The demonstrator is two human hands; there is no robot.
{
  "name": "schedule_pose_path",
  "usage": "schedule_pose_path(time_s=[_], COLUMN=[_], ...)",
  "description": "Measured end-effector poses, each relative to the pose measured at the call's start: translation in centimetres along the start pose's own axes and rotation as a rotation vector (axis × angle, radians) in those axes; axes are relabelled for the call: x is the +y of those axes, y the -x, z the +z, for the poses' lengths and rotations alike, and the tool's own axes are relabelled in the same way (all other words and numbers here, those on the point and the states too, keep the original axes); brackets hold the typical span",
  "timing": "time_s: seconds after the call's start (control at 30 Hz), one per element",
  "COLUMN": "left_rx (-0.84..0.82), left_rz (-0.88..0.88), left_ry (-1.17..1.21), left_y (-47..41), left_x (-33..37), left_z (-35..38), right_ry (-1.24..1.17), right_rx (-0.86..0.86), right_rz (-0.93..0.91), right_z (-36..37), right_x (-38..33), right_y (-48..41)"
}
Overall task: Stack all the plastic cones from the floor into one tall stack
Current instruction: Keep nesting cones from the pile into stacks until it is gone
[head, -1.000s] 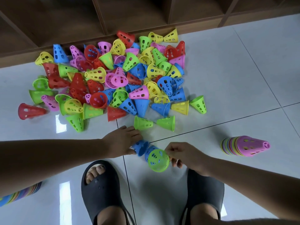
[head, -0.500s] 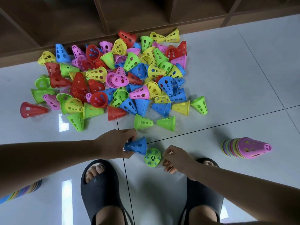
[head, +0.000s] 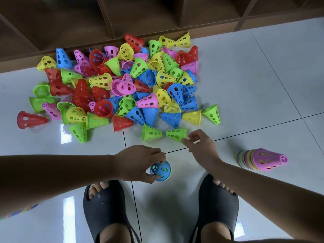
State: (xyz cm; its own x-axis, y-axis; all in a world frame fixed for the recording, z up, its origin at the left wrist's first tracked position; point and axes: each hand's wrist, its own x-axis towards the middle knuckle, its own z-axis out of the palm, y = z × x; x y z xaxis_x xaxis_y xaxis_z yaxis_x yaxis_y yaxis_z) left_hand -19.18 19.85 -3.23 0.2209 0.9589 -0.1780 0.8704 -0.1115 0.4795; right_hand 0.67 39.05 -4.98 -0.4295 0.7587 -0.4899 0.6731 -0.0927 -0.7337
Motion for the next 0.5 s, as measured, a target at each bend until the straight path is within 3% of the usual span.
schedule_pose_path(time_s=[0.23,0.5], left_rx=[-0.040,0.194], left_rz=[-0.053,-0.113], left_ry=[0.014,-0.141], left_y=[0.5,-0.5], left_x=[-2.3,-6.8], left_z=[-0.6,-1.6], right_ry=[0.005,0.005], right_rx=[-0.056,-0.103], right_rz=[0.026,0.086], right_z=[-0.4,-0.4], right_x=[-0.8,-0.6], right_y=[-1.9,-2.0])
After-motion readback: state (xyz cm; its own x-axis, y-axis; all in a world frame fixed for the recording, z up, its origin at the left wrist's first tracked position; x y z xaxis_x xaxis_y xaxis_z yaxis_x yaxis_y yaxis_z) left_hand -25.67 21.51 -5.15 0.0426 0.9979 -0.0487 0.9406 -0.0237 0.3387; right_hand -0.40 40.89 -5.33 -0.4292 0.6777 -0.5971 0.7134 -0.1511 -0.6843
